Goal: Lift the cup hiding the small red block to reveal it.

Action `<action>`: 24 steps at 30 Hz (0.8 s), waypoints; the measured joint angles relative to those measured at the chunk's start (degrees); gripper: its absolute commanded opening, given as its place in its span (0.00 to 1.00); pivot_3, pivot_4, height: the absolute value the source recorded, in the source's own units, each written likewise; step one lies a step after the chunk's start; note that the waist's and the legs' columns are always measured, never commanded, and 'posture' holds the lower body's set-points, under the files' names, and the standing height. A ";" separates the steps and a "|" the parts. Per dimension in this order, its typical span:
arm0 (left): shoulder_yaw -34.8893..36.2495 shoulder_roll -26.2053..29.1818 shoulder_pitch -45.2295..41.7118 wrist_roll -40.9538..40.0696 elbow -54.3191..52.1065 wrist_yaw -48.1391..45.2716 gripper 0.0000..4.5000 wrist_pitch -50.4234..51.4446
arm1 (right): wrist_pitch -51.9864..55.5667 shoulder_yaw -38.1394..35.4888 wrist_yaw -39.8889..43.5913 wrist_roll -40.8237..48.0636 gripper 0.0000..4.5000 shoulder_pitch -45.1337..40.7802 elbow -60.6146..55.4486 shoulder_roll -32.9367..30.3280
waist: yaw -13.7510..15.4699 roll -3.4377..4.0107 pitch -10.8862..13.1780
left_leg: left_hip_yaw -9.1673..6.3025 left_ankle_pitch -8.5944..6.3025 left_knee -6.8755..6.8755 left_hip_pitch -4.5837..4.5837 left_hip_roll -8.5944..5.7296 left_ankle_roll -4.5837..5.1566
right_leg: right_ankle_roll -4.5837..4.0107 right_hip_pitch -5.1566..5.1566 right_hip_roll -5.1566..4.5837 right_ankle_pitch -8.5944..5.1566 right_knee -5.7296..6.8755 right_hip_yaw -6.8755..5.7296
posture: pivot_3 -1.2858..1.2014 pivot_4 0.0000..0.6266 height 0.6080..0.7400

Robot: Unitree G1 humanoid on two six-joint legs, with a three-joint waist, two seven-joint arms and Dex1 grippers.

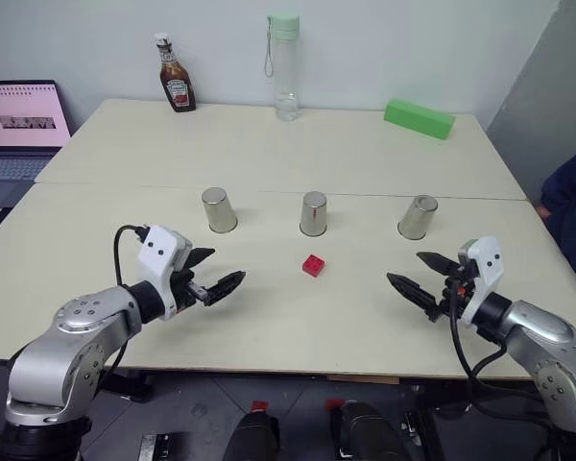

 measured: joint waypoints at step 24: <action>-2.32 -0.39 -1.46 -0.78 -0.07 -1.64 0.99 0.33 | -0.93 1.13 -2.62 0.74 1.00 -0.05 -1.36 0.46 | 0.00 0.00 0.00 | 0.01 0.00 0.01 0.01 0.00 0.00 | 0.01 0.00 0.00 0.01 0.02 0.01 | 0.52 0.24 1.00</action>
